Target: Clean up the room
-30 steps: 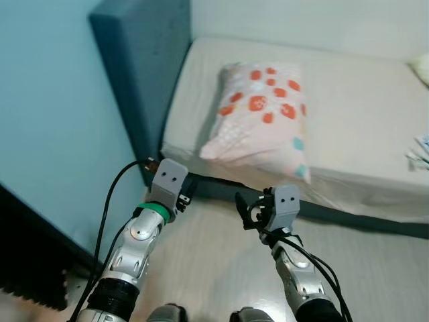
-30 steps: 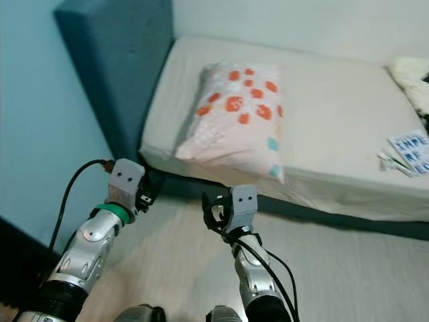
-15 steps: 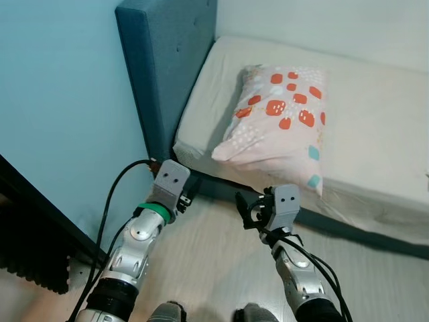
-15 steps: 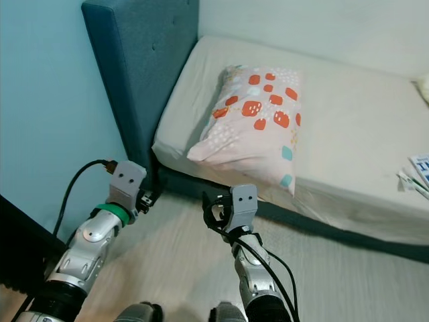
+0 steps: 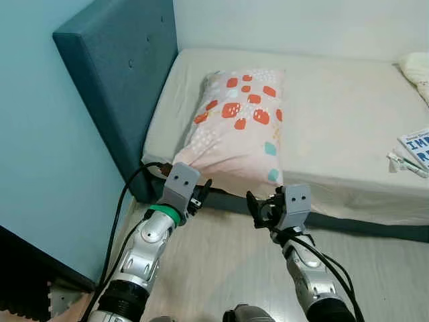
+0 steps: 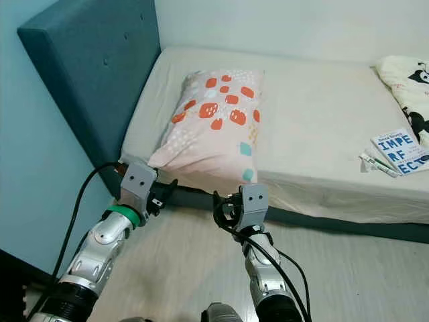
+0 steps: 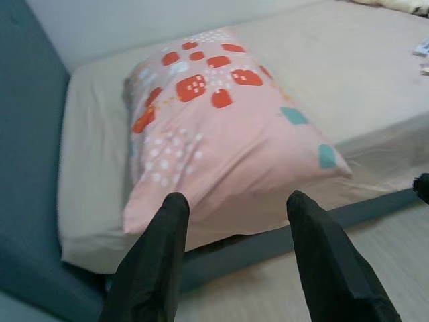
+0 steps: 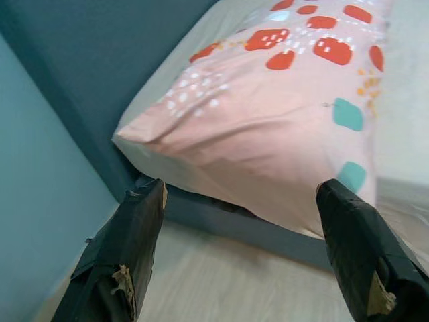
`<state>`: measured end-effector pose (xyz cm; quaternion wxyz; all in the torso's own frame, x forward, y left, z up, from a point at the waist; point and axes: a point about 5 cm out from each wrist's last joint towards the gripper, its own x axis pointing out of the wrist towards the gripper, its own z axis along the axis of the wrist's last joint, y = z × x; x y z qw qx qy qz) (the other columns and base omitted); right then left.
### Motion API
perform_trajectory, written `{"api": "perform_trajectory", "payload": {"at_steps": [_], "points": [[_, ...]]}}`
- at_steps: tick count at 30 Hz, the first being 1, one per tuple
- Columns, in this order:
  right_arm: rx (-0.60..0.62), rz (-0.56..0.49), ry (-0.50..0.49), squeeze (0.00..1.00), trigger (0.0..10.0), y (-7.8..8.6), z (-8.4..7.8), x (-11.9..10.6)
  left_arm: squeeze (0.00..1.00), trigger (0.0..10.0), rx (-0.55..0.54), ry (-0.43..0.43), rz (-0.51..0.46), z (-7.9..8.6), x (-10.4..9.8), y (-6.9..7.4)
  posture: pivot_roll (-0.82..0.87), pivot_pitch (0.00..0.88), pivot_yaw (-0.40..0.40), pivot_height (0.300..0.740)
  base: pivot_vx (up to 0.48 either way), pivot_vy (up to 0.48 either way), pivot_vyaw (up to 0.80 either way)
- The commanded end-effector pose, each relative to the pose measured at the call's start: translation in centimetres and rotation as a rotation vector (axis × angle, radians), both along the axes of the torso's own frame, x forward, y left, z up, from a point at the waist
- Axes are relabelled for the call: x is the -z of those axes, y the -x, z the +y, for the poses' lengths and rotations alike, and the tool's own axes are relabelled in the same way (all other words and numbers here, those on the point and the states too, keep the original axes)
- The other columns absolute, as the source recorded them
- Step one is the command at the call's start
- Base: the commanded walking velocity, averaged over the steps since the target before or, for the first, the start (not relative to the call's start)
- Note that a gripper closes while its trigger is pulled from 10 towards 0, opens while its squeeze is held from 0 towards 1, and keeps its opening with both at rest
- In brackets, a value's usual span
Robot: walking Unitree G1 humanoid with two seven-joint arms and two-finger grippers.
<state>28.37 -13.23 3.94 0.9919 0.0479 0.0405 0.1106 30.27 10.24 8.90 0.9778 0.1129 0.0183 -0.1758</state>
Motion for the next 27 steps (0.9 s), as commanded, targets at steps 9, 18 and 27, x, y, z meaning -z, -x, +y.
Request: {"api": "perform_trajectory", "payload": {"at_steps": [9, 18, 27], "points": [[-0.004, -0.048, 0.014, 0.0, 10.0, -0.3, 0.2, -1.0, 0.0, 10.0, -0.067, 0.01, -0.031, 0.7, -0.3, -0.5, 0.0, 0.009, 0.03, 0.74, 0.155, 0.0, 0.35], [0.031, -0.039, -0.062, 0.0, 10.0, -0.5, -0.5, -1.1, 0.0, 10.0, -0.072, 0.014, -0.045, 0.5, -0.4, -0.6, -0.01, 0.003, 0.029, 0.74, 0.459, 0.0, 0.0], [0.039, -0.017, -0.057, 0.0, 10.0, -0.5, -0.5, -0.8, 0.0, 10.0, -0.066, 0.017, -0.051, 0.3, -0.5, -0.7, -0.01, 0.0, 0.03, 0.74, 0.48, 0.0, 0.0]]}}
